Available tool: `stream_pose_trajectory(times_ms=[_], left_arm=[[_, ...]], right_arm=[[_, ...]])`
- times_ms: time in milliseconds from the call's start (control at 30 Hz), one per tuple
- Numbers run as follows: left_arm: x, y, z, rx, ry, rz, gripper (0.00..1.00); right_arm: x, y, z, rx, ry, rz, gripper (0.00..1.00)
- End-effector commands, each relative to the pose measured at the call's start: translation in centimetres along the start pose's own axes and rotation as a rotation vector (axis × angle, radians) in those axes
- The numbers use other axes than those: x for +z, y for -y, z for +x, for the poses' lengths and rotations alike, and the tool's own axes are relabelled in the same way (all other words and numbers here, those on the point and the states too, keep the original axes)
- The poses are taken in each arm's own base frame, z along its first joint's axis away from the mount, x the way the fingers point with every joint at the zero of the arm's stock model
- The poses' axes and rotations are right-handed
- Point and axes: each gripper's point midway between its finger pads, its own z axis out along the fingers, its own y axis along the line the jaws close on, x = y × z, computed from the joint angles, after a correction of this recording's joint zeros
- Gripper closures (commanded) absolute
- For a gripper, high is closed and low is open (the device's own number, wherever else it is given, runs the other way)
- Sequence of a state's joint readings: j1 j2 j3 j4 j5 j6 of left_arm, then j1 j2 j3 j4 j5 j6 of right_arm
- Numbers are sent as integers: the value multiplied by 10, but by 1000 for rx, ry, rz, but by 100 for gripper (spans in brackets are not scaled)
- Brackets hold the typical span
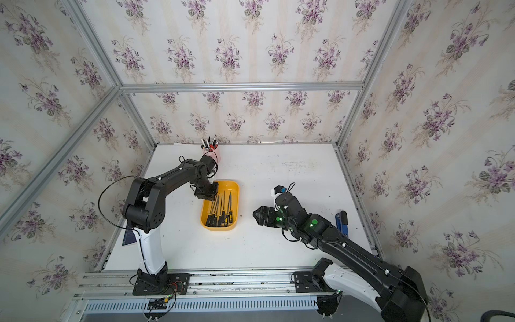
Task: Put the file tool into the storage box
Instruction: Place the file tool in the storage box.
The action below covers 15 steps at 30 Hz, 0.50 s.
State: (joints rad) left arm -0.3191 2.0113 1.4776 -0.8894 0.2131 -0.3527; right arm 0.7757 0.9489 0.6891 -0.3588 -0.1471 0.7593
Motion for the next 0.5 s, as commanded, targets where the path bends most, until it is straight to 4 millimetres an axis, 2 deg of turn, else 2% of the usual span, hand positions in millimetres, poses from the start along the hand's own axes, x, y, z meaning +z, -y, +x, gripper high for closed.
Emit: stream_pose_trajectory(times_ms=[0,267,467], left_arm=[[-5,-1,-4,-5,20,-11,80],[-9,0,-6,-5,33,-7,75],[-28,7,-12,-5,68,20,68]], right_arm=[[0,0,-3,0,15,1,18],[-1,0,-4,2,21,2,18],[-3,4,-5,10,31,17,19]])
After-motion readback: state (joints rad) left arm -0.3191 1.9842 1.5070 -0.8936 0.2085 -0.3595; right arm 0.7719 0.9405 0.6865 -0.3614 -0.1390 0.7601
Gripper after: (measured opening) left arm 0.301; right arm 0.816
